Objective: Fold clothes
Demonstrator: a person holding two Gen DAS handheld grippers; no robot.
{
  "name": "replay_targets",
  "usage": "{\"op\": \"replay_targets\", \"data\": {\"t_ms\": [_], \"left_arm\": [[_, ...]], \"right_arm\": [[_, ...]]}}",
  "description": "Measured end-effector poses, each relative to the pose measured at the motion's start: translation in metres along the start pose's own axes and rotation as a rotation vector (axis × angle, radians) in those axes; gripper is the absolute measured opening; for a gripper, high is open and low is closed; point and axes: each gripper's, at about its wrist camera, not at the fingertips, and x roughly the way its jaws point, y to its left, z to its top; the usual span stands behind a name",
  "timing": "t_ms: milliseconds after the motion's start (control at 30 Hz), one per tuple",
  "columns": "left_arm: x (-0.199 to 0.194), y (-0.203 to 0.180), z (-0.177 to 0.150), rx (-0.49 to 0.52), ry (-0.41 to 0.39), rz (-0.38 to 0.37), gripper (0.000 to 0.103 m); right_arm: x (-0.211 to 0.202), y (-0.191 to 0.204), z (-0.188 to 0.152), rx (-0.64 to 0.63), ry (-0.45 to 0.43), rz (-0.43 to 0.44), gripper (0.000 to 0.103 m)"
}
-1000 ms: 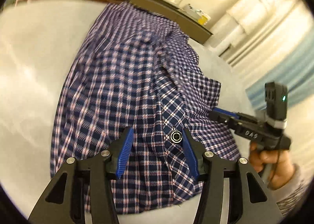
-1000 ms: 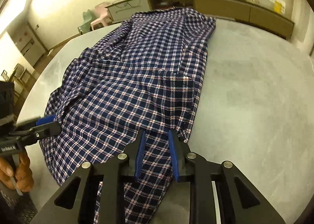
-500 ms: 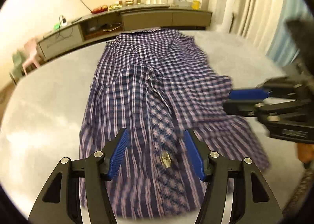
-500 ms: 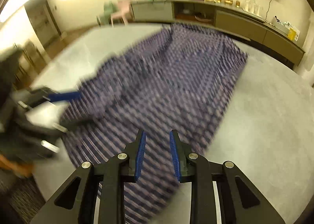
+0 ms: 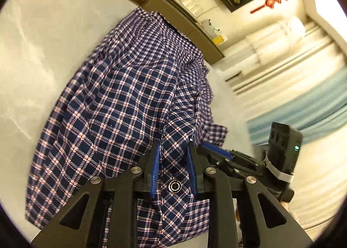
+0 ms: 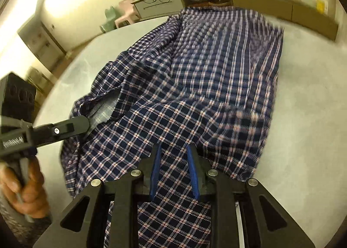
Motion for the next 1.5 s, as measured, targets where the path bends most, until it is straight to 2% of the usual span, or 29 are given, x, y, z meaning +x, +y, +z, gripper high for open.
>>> {"op": "replay_targets", "data": {"t_ms": [100,167,267,333,367,433,500,567,633,700,733,800,867,900,933,1067,1133,1200,1267,1300,1367,1400,1467,1500], "left_arm": [[0.001,-0.004,-0.006,0.039,-0.006,-0.005,0.024],[-0.003,-0.007,-0.006,0.073,-0.016,0.012,0.024],[-0.004,-0.028,-0.015,0.226,-0.028,0.101,0.026],[0.0,-0.043,-0.023,0.347,-0.018,0.183,0.027],[0.002,-0.051,-0.028,0.412,-0.007,0.229,0.03],[0.01,-0.064,-0.037,0.521,0.041,0.287,0.05],[0.01,-0.069,-0.043,0.568,0.051,0.32,0.05],[-0.005,-0.068,-0.043,0.546,0.04,0.295,0.05],[-0.031,-0.063,-0.037,0.503,0.001,0.213,0.053],[-0.055,-0.055,-0.027,0.468,-0.053,0.187,0.058],[-0.057,-0.046,-0.025,0.438,-0.041,0.198,0.058],[-0.061,-0.028,-0.02,0.377,-0.016,0.222,0.057],[-0.046,-0.019,-0.032,0.375,0.087,0.275,0.052],[-0.038,-0.019,-0.047,0.416,0.133,0.352,0.05],[-0.039,-0.019,-0.055,0.433,0.13,0.381,0.05],[-0.071,-0.021,-0.093,0.344,0.124,0.369,0.049],[-0.087,-0.028,-0.117,0.348,0.118,0.376,0.049],[-0.103,-0.037,-0.136,0.36,0.117,0.377,0.048],[-0.123,-0.043,-0.137,0.341,0.087,0.315,0.049],[-0.129,-0.045,-0.126,0.337,0.055,0.317,0.052],[-0.141,-0.049,-0.103,0.328,-0.01,0.319,0.069],[-0.14,-0.051,-0.088,0.334,-0.043,0.341,0.071],[-0.132,-0.047,-0.064,0.323,-0.025,0.347,0.072],[-0.122,-0.043,-0.05,0.311,0.002,0.324,0.072]], "right_arm": [[-0.008,0.026,0.018,-0.07,-0.034,0.021,0.027],[0.013,0.039,0.036,-0.125,0.021,-0.012,0.027],[0.052,0.04,0.059,-0.137,0.109,-0.061,0.027],[0.052,0.034,0.068,-0.108,0.091,-0.061,0.027],[0.048,0.027,0.07,-0.065,0.088,-0.057,0.027],[0.036,0.015,0.068,-0.009,0.073,-0.064,0.027],[0.007,0.007,0.055,0.033,0.024,-0.086,0.027],[-0.022,0.0,0.043,0.07,-0.026,-0.1,0.027],[-0.05,0.011,0.023,0.058,-0.067,-0.04,0.028],[-0.073,0.035,-0.008,0.002,-0.08,0.021,0.031],[-0.082,0.048,-0.025,-0.035,-0.072,0.041,0.035],[-0.084,0.067,-0.054,-0.104,-0.054,0.05,0.035],[-0.066,0.076,-0.08,-0.155,0.024,-0.008,0.034],[-0.056,0.077,-0.091,-0.167,0.063,-0.038,0.034],[-0.058,0.074,-0.097,-0.156,0.058,-0.043,0.034],[-0.078,0.068,-0.117,-0.136,0.099,-0.016,0.034],[-0.088,0.066,-0.126,-0.129,0.126,0.004,0.034],[-0.101,0.064,-0.133,-0.12,0.147,0.046,0.034],[-0.128,0.058,-0.129,-0.12,0.081,0.051,0.035],[-0.137,0.05,-0.12,-0.101,0.043,0.031,0.036],[-0.152,0.033,-0.104,-0.06,-0.025,-0.009,0.047],[-0.151,0.023,-0.096,-0.027,-0.033,-0.025,0.056],[-0.148,0.002,-0.08,0.033,-0.045,-0.055,0.057],[-0.142,-0.006,-0.075,0.045,-0.04,-0.062,0.057]]}}
